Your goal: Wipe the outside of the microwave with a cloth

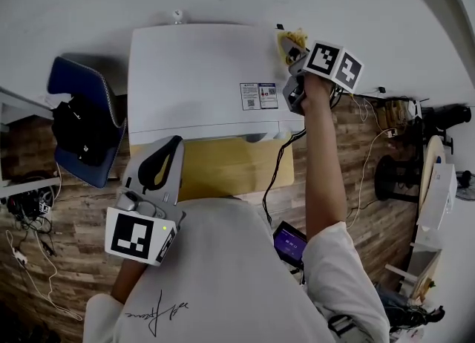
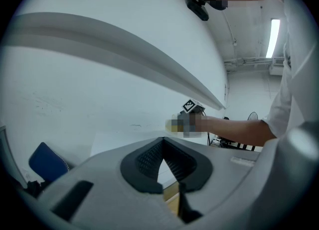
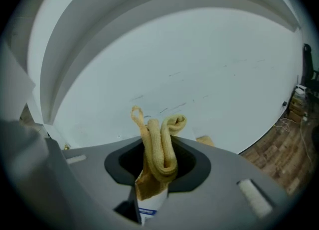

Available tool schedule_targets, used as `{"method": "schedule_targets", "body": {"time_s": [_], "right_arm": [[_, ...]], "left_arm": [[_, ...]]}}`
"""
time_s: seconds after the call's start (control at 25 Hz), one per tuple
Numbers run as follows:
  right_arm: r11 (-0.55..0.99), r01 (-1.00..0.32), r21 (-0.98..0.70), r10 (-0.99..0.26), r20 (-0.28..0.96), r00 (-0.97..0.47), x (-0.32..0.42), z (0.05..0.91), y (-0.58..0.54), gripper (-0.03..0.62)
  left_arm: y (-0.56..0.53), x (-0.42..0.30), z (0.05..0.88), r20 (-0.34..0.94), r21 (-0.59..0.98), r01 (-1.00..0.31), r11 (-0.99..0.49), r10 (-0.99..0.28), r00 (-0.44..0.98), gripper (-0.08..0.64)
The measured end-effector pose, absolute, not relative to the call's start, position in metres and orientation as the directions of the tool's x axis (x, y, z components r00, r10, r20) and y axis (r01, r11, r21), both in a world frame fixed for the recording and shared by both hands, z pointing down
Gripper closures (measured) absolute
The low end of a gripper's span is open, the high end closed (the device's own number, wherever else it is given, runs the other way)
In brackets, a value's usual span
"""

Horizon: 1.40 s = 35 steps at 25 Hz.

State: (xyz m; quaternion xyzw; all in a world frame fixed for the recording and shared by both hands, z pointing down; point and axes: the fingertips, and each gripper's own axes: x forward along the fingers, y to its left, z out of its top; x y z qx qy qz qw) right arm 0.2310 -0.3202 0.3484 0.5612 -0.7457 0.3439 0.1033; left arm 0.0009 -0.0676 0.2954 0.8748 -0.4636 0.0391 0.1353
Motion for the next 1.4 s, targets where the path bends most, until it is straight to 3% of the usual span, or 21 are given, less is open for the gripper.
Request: {"method": "schedule_targets", "body": {"time_s": [0.28, 0.6, 0.88, 1.4], "right_arm": [[0.077, -0.95, -0.303, -0.768, 0.59, -0.25, 0.269, 0.369, -0.322, 0.475], [0.107, -0.984, -0.141, -0.756, 0.631, -0.173, 0.259, 0.382, -0.321, 0.474], [0.055, -0.967, -0.249, -0.765, 0.612, -0.201, 0.258, 0.382, -0.318, 0.474], [0.084, -0.962, -0.259, -0.753, 0.616, -0.232, 0.226, 0.383, -0.312, 0.474]], "left_arm": [[-0.07, 0.002, 0.3, 0.228, 0.157, -0.83, -0.535, -0.798, 0.558, 0.568], [-0.071, -0.015, 0.301, 0.222, 0.169, -0.844, -0.508, -0.815, 0.535, 0.568], [-0.067, -0.023, 0.304, 0.214, 0.198, -0.838, -0.508, -0.812, 0.543, 0.568], [-0.06, -0.031, 0.299, 0.197, 0.202, -0.829, -0.521, -0.808, 0.555, 0.568]]}}
